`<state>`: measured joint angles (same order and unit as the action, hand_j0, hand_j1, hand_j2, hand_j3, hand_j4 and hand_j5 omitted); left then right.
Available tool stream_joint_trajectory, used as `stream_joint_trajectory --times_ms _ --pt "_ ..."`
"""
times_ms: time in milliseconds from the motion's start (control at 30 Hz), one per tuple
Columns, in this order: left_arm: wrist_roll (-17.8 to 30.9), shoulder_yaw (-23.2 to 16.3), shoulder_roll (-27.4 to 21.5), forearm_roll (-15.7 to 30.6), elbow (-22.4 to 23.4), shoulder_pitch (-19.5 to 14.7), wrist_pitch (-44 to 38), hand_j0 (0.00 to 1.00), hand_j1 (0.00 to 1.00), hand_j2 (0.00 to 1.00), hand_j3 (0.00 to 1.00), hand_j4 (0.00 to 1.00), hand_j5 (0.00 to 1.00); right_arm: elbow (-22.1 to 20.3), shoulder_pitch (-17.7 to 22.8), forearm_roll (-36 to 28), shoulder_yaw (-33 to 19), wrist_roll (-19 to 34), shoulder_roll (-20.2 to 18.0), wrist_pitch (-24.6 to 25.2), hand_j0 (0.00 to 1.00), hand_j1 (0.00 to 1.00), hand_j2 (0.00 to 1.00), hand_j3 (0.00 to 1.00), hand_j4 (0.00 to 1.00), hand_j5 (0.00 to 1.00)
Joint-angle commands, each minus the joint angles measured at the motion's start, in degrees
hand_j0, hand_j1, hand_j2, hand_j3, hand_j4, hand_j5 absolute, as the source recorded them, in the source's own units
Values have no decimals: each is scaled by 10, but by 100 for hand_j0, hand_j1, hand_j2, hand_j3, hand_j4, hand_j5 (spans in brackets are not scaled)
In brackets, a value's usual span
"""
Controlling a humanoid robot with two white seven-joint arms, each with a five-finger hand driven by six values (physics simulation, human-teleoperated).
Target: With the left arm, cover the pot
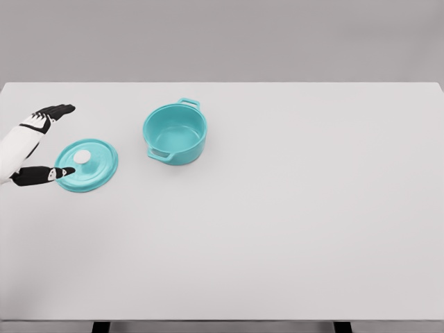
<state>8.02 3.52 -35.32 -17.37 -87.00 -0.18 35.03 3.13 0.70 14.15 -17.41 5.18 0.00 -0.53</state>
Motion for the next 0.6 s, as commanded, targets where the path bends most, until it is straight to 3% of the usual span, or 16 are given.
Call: stream_joint_trajectory --times_ms 0,167,300,367,467,567 --pt "0 -4 1 3 1 0 0 100 100 100 100 100 100 0 0 0 0 0 0 0 100 100 100 100 100 100" --pt "0 -4 1 1 10 -2 0 100 100 100 100 100 100 0 -1 0 0 0 0 0 100 100 100 100 100 100" --pt "1 -8 1 1 44 -26 0 100 100 100 100 100 100 0 0 0 0 0 0 0 100 100 100 100 100 100" --pt "61 -17 -8 11 39 -30 0 100 100 100 100 100 100 0 0 0 0 0 0 0 100 100 100 100 100 100" --pt "270 -34 -39 62 27 -70 0 100 100 100 100 100 100 0 0 0 0 0 0 0 100 100 100 100 100 100" --pt "270 -91 -43 75 31 -105 0 100 100 100 100 100 100 0 0 0 0 0 0 0 100 100 100 100 100 100"
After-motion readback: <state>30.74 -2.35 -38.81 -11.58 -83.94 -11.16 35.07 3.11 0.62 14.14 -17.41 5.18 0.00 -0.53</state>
